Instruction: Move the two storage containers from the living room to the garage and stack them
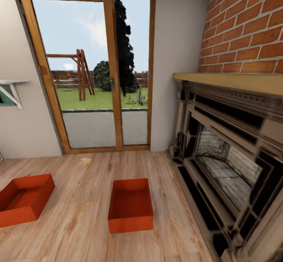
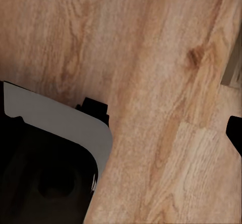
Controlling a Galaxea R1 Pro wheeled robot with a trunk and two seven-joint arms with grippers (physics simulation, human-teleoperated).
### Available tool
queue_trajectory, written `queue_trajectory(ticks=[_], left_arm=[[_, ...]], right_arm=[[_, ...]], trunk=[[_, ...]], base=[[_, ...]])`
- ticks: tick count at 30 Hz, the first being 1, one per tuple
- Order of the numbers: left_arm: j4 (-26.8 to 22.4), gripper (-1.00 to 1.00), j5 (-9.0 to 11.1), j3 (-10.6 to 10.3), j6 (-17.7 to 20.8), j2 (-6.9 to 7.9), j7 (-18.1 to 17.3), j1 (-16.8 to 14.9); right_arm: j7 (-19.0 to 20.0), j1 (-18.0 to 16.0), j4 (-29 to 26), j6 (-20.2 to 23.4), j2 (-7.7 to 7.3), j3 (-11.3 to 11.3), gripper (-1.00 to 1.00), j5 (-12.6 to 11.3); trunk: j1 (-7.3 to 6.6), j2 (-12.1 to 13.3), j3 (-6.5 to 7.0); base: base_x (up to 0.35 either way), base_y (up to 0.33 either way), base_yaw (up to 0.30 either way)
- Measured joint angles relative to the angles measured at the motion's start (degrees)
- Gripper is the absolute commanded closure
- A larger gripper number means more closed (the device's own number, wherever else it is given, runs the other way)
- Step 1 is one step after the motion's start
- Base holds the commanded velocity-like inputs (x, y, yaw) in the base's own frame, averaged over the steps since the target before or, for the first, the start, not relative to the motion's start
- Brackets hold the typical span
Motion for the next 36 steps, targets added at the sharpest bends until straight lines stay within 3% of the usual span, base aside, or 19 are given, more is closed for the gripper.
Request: queue_trajectory(ticks=[23, 36], left_arm=[[0.00, -1.00, 0.00, -0.02, 0.00, 0.00, -0.02, 0.00], [0.00, -1.00, 0.00, 0.00, -0.07, 0.00, 0.00, 0.00]], right_arm=[[0.03, 0.00, 0.00, 0.00, -0.09, 0.00, -1.00, -0.02], [0.07, 0.00, 0.00, 0.00, -0.26, 0.00, -1.00, 0.10]], trunk=[[0.00, 0.00, 0.00], [0.00, 0.00, 0.00]], base=[[0.321, 0.000, 0.259], [0.321, 0.000, 0.038]])
